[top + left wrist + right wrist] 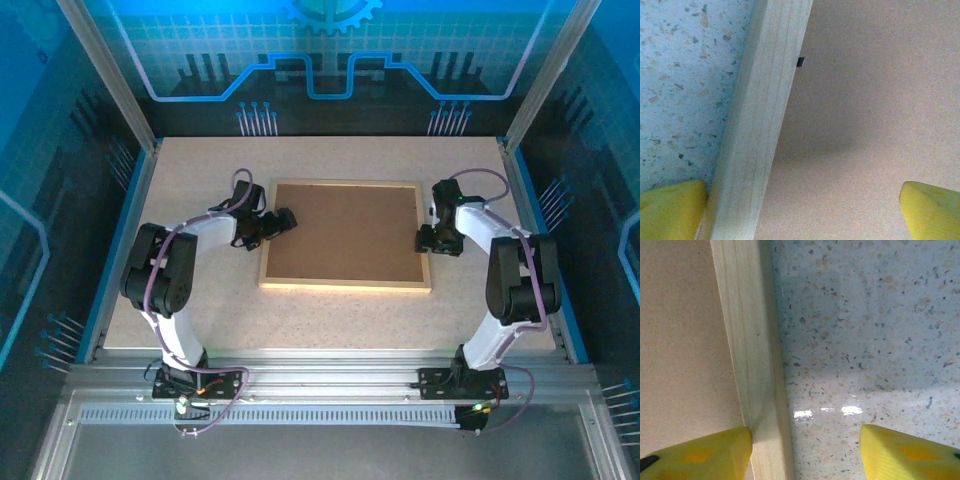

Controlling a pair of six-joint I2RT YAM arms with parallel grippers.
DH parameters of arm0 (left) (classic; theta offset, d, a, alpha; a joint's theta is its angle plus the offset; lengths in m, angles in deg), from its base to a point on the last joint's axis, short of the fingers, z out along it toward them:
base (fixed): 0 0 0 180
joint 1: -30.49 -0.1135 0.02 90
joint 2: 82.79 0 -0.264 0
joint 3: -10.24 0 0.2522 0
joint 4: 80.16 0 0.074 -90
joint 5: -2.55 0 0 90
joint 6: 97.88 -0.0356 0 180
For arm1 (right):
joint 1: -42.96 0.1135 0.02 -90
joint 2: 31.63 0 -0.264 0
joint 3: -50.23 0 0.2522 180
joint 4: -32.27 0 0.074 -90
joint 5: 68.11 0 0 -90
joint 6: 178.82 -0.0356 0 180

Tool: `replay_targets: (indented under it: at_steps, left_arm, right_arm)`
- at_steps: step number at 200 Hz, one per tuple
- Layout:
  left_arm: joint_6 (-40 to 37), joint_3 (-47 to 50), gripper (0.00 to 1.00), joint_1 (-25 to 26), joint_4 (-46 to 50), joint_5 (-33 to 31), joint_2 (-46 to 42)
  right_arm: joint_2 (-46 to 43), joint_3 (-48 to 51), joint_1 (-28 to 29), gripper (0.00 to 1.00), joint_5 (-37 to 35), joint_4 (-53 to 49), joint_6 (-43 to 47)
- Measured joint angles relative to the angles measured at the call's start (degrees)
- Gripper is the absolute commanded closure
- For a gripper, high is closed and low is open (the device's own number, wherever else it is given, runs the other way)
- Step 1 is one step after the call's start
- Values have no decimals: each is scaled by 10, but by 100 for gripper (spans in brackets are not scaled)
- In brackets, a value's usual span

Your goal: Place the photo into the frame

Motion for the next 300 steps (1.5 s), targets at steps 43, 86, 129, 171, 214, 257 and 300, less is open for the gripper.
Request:
replay_targets:
  at_steps: [43, 86, 129, 171, 214, 257, 300]
  left_arm:
    - [0, 0, 1, 0, 0, 0, 0]
    - [0, 0, 1, 0, 0, 0, 0]
    - [1, 6, 1, 0, -9, 0, -2]
    - [1, 9, 1, 0, -15, 0, -3]
    - [0, 9, 1, 0, -14, 0, -4]
    - [0, 10, 1, 0, -15, 4, -5]
    - [0, 19, 1, 2, -23, 15, -11]
  right_arm:
    - [0, 0, 0, 39, 3, 0, 0]
    - [0, 8, 0, 39, 23, 11, -8]
    - [20, 9, 0, 39, 55, 22, -21]
    - [21, 8, 1, 38, 54, 21, -22]
    - [21, -4, 3, 38, 57, 12, -22]
    - [21, -52, 12, 32, 64, -2, -12]
    - [21, -86, 7, 19, 38, 17, 3]
